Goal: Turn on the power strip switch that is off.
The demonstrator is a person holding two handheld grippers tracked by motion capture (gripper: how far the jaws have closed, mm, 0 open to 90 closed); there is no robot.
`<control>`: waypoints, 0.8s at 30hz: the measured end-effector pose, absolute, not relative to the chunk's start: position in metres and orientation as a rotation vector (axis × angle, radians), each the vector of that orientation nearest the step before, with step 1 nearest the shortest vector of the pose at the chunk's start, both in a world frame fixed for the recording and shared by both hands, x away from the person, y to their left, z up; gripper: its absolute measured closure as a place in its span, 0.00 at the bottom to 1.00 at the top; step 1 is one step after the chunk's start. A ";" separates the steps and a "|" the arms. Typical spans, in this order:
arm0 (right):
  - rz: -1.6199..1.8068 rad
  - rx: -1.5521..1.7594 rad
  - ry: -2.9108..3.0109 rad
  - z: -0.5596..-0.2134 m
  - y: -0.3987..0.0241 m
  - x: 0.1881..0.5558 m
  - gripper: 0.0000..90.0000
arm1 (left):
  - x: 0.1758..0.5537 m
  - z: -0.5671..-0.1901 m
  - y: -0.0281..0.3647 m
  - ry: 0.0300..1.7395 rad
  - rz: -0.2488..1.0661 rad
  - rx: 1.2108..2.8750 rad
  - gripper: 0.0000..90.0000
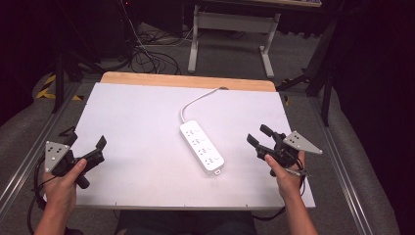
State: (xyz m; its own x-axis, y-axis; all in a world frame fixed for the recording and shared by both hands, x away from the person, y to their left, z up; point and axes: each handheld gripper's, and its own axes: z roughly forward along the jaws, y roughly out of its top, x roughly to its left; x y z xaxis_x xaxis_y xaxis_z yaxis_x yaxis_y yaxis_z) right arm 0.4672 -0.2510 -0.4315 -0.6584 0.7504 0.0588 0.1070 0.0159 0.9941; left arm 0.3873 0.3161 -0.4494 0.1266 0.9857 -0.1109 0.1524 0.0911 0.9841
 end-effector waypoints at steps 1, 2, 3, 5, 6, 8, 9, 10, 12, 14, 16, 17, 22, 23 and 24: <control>1.689 0.875 1.801 -0.432 -0.251 0.467 0.37 | 0.387 -0.449 0.316 1.260 0.961 1.300 0.08; 1.695 0.877 1.792 -0.432 -0.251 0.468 0.29 | 0.387 -0.449 0.316 1.260 0.961 1.301 0.08; 1.690 0.887 1.789 -0.433 -0.251 0.469 0.26 | 0.387 -0.449 0.316 1.260 0.961 1.301 0.08; 1.684 0.888 1.796 -0.433 -0.250 0.470 0.20 | 0.387 -0.449 0.316 1.261 0.959 1.299 0.08; 1.681 0.889 1.801 -0.434 -0.250 0.470 0.16 | 0.387 -0.449 0.316 1.259 0.961 1.301 0.08; 1.679 0.889 1.808 -0.434 -0.250 0.470 0.12 | 0.388 -0.449 0.316 1.258 0.960 1.301 0.08; 1.678 0.887 1.815 -0.435 -0.250 0.470 0.08 | 0.388 -0.449 0.316 1.258 0.961 1.300 0.08; 1.678 0.881 1.820 -0.436 -0.249 0.470 0.02 | 0.388 -0.449 0.316 1.258 0.963 1.299 0.08; 1.673 0.876 1.817 -0.436 -0.250 0.470 0.01 | 0.388 -0.449 0.316 1.258 0.961 1.298 0.08; 1.672 0.879 1.810 -0.437 -0.251 0.470 0.02 | 0.388 -0.449 0.316 1.258 0.959 1.297 0.08; 1.673 0.876 1.811 -0.438 -0.252 0.470 0.02 | 0.388 -0.449 0.316 1.259 0.960 1.297 0.08; 1.673 0.876 1.811 -0.438 -0.252 0.470 0.02 | 0.388 -0.449 0.316 1.259 0.960 1.297 0.08; 1.677 0.860 1.825 -0.439 -0.252 0.470 0.02 | 0.387 -0.449 0.316 1.262 0.959 1.298 0.08; 1.673 0.858 1.828 -0.439 -0.251 0.471 0.02 | 0.387 -0.449 0.317 1.262 0.961 1.292 0.08; 1.673 0.855 1.832 -0.439 -0.251 0.471 0.02 | 0.387 -0.449 0.317 1.260 0.963 1.298 0.08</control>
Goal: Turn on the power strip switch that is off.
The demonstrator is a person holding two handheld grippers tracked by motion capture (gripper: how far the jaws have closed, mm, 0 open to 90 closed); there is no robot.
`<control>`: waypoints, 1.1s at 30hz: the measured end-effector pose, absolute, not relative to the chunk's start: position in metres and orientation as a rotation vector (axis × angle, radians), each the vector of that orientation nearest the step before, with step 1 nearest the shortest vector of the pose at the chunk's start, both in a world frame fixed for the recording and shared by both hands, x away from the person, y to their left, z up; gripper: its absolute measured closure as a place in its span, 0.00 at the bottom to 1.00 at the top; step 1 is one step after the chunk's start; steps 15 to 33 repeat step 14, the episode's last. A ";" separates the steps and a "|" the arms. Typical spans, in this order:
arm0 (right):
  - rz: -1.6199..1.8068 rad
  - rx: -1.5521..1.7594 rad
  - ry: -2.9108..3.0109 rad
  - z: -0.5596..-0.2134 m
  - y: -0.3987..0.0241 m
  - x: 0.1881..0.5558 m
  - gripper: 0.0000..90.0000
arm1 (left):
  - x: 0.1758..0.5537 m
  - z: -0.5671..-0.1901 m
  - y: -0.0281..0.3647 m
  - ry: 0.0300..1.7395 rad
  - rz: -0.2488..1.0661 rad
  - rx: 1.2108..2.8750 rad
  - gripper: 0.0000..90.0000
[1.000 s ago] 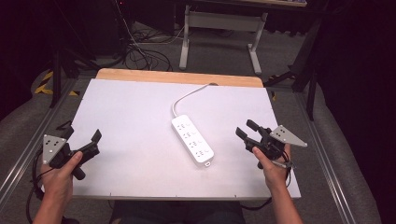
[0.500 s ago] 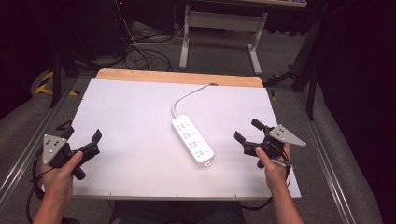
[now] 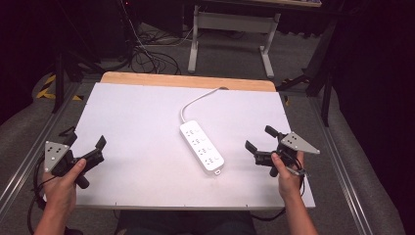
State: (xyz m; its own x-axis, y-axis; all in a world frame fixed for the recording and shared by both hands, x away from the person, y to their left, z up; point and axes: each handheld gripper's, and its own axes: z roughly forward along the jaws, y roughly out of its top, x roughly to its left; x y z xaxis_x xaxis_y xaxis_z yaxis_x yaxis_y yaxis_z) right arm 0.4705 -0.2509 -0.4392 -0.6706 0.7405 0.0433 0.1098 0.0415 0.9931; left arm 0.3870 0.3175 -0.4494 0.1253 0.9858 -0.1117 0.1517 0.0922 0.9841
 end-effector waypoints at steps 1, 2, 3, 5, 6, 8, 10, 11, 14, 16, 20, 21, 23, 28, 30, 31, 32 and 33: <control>1.668 0.851 1.836 -0.439 -0.250 0.471 0.02 | 0.387 -0.449 0.318 1.262 0.964 1.297 0.08; 1.667 0.848 1.836 -0.440 -0.250 0.471 0.02 | 0.386 -0.449 0.318 1.266 0.964 1.292 0.08; 1.669 0.847 1.839 -0.439 -0.249 0.471 0.02 | 0.386 -0.449 0.318 1.266 0.964 1.291 0.08; 1.670 0.846 1.841 -0.439 -0.249 0.470 0.02 | 0.386 -0.449 0.318 1.266 0.964 1.293 0.08; 1.668 0.842 1.843 -0.440 -0.249 0.470 0.02 | 0.386 -0.449 0.318 1.263 0.964 1.297 0.08; 1.672 0.847 1.840 -0.440 -0.250 0.470 0.02 | 0.386 -0.449 0.317 1.263 0.962 1.296 0.08; 1.669 0.847 1.838 -0.440 -0.250 0.471 0.02 | 0.387 -0.449 0.318 1.263 0.963 1.297 0.08; 1.670 0.848 1.839 -0.440 -0.250 0.471 0.02 | 0.387 -0.449 0.318 1.265 0.961 1.293 0.08; 1.668 0.846 1.845 -0.440 -0.250 0.471 0.02 | 0.387 -0.450 0.318 1.266 0.961 1.295 0.08; 1.668 0.846 1.845 -0.440 -0.250 0.471 0.02 | 0.387 -0.450 0.318 1.266 0.961 1.295 0.08; 1.668 0.846 1.845 -0.440 -0.250 0.471 0.02 | 0.387 -0.450 0.318 1.266 0.961 1.295 0.08; 1.668 0.846 1.845 -0.440 -0.250 0.471 0.02 | 0.387 -0.450 0.318 1.266 0.961 1.295 0.08; 1.668 0.846 1.845 -0.440 -0.250 0.471 0.02 | 0.387 -0.450 0.318 1.266 0.961 1.295 0.08; 1.668 0.846 1.845 -0.440 -0.250 0.471 0.02 | 0.387 -0.450 0.318 1.266 0.961 1.295 0.08; 1.668 0.846 1.845 -0.440 -0.250 0.471 0.02 | 0.387 -0.450 0.318 1.266 0.961 1.295 0.08; 1.668 0.846 1.845 -0.440 -0.250 0.471 0.02 | 0.387 -0.450 0.318 1.266 0.961 1.295 0.08; 1.668 0.846 1.845 -0.440 -0.250 0.471 0.02 | 0.387 -0.450 0.318 1.266 0.961 1.295 0.08; 1.668 0.846 1.845 -0.440 -0.250 0.471 0.02 | 0.387 -0.450 0.318 1.266 0.961 1.295 0.08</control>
